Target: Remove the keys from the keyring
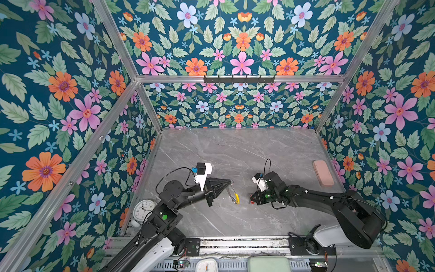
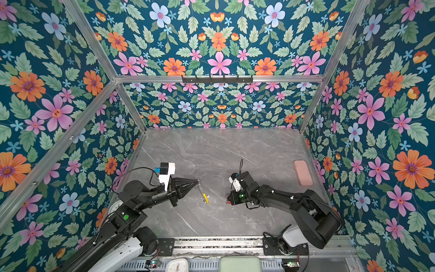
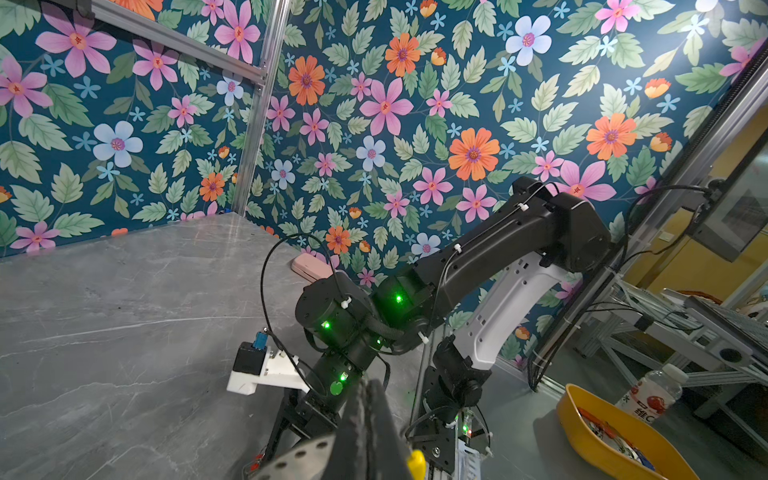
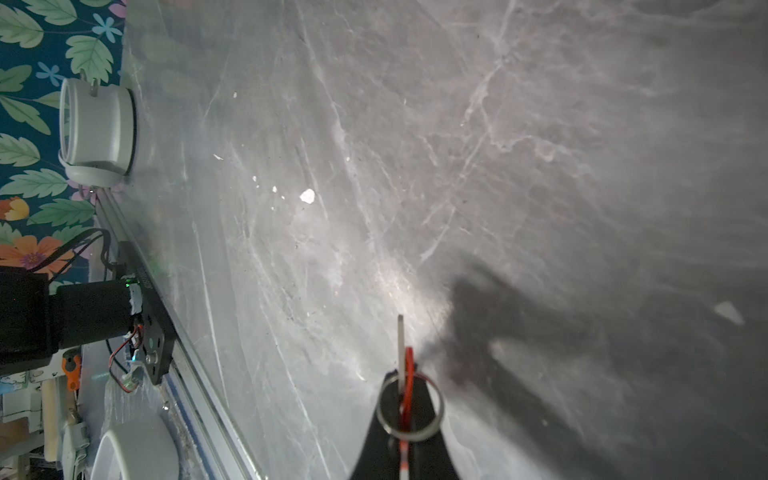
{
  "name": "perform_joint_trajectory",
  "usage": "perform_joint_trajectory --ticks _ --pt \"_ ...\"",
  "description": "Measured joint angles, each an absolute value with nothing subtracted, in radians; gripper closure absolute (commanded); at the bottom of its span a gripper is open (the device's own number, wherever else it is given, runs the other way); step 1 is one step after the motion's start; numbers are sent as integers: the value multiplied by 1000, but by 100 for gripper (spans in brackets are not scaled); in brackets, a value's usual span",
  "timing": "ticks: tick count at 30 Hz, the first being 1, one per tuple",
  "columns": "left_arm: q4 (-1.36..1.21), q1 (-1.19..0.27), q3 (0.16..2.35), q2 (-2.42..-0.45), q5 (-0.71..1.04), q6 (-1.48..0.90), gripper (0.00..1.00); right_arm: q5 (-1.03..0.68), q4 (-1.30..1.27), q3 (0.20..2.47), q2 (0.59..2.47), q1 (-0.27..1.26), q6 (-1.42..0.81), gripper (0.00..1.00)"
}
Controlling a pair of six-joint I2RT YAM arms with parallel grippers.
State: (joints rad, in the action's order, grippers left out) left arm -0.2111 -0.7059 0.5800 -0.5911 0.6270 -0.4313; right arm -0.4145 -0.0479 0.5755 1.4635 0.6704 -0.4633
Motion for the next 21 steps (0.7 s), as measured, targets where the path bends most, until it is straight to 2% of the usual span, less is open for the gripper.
perform_joint_trajectory --ticks 8,15,21 --pt "-215 -706 578 -593 627 -439 100 -357 -54 601 1486 670 -468 57" --pt "-218 -706 577 -596 627 -439 100 -250 13 613 1419 670 -468 48" --pt "-220 -706 577 -596 620 -439 100 -189 76 642 1269 670 -465 46"
